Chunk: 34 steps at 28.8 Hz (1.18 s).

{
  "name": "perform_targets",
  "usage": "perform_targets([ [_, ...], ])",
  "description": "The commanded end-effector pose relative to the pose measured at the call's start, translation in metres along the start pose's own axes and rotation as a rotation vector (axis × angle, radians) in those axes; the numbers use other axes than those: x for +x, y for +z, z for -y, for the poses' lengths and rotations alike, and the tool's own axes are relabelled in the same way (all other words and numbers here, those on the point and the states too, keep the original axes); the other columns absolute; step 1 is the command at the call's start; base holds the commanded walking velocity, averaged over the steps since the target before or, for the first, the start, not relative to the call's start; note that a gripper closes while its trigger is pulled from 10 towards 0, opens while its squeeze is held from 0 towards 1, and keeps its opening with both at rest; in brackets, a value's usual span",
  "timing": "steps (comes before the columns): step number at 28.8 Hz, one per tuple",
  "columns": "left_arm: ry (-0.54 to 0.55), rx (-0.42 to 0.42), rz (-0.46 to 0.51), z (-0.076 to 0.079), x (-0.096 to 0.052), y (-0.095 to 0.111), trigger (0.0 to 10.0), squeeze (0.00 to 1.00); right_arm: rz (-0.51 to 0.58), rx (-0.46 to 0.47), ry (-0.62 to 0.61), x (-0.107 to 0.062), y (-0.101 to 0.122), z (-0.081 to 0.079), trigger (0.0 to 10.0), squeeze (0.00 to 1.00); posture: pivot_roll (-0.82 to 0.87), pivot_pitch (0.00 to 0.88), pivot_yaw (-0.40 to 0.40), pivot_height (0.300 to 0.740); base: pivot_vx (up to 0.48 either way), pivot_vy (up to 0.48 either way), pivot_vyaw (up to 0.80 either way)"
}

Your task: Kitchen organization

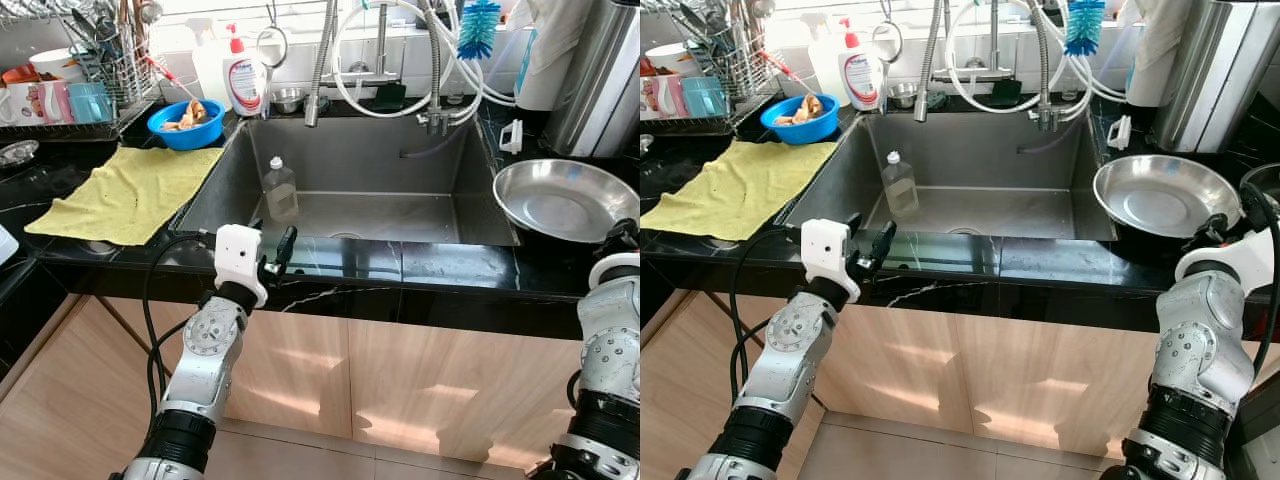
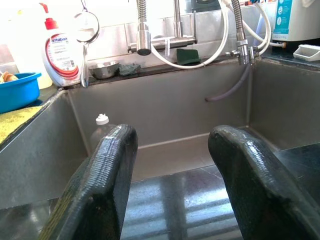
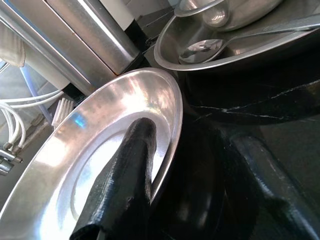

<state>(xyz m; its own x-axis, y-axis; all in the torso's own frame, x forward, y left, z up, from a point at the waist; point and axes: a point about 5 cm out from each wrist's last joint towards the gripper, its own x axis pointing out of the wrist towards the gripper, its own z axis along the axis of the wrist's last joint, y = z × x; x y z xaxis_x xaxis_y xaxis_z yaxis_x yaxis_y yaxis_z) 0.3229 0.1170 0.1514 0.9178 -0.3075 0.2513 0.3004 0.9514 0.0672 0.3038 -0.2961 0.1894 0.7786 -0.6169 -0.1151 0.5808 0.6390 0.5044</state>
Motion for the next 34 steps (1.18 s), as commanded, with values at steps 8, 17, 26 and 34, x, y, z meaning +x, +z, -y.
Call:
perform_targets([
  [8, 0.003, 0.024, 0.006, -0.004, 0.003, 0.005, 10.0, 0.00, -0.043, 0.097, -0.005, 0.004, -0.004, -0.006, 0.0, 0.00, -0.12, 0.000, 0.100, 0.740, 0.000, 0.000, 0.00],
  [17, -0.013, 0.042, 0.011, -0.003, 0.004, 0.006, 10.0, 0.00, -0.047, 0.128, 0.007, 0.006, -0.003, -0.013, 0.0, 0.00, -0.11, 0.000, 0.102, 0.740, 0.000, 0.000, 0.00],
  [26, -0.013, 0.045, 0.008, -0.003, 0.004, 0.006, 10.0, 0.00, -0.048, 0.138, 0.024, 0.006, -0.003, -0.018, 0.0, 0.00, -0.11, 0.000, 0.102, 0.740, 0.000, 0.000, 0.00],
  [34, -0.007, 0.046, 0.008, -0.003, 0.005, 0.006, 10.0, 0.00, -0.019, 0.091, 0.174, 0.005, 0.004, -0.039, 0.0, 0.00, -0.12, 0.000, 0.099, 0.740, 0.000, 0.000, 0.00],
])
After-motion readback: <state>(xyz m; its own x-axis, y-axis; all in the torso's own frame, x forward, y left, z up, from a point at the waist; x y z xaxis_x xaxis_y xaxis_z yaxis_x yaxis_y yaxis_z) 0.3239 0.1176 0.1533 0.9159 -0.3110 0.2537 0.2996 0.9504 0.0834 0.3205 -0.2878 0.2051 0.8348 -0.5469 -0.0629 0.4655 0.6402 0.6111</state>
